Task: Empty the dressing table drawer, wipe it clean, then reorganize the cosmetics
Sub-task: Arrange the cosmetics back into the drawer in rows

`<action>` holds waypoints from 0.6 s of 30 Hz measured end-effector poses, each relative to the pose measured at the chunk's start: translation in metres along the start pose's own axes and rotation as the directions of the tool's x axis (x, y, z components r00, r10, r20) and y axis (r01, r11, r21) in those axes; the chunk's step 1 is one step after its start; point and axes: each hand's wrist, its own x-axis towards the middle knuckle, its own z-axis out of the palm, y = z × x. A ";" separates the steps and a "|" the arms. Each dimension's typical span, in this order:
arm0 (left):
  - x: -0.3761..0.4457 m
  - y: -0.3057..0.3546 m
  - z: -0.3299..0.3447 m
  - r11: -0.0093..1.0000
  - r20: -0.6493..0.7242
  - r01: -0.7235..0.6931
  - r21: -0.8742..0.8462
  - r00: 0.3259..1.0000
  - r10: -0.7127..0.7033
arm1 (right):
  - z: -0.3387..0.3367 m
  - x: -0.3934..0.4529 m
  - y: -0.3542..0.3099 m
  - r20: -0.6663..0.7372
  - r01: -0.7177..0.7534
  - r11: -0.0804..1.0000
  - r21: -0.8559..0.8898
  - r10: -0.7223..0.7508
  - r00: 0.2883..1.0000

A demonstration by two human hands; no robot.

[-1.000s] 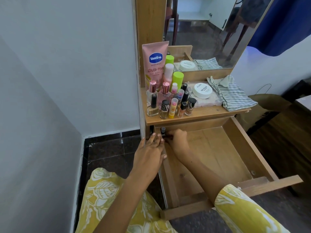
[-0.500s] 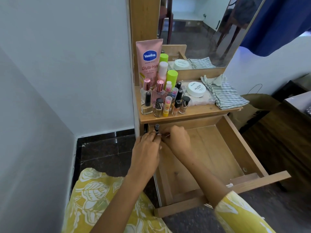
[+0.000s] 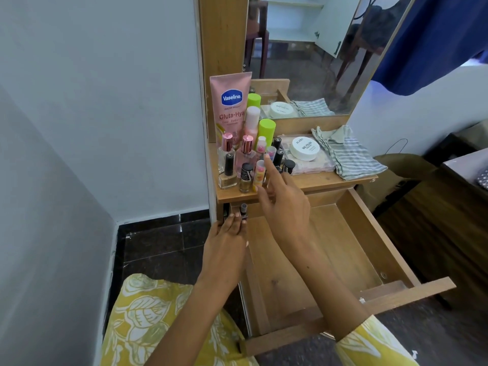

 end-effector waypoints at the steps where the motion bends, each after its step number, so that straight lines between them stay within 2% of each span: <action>1: 0.000 0.000 0.000 1.000 0.012 0.004 0.006 1.000 -0.004 | 0.001 0.002 0.000 -0.006 -0.003 1.000 -0.001 0.003 1.000; 5: 0.000 0.001 0.000 1.000 0.042 0.019 0.012 0.999 -0.019 | -0.003 0.004 -0.003 -0.161 0.011 0.998 0.059 -0.002 0.987; 7: -0.001 0.002 -0.001 1.000 0.039 0.026 -0.002 0.999 -0.026 | -0.007 0.000 -0.005 -0.187 0.024 0.998 0.052 -0.014 0.982; 12: -0.003 -0.001 0.001 0.999 0.039 0.029 -0.040 0.999 -0.028 | -0.025 -0.027 0.000 -0.038 -0.092 0.955 0.282 0.107 0.994; 14: -0.003 -0.001 0.001 0.998 0.052 0.032 -0.057 0.998 -0.029 | -0.026 -0.032 0.009 0.071 -0.168 0.950 0.264 0.154 0.985; 18: -0.004 0.000 -0.001 0.992 0.054 0.051 -0.116 0.998 -0.045 | -0.001 -0.030 0.030 0.277 -0.363 0.914 0.180 0.307 0.910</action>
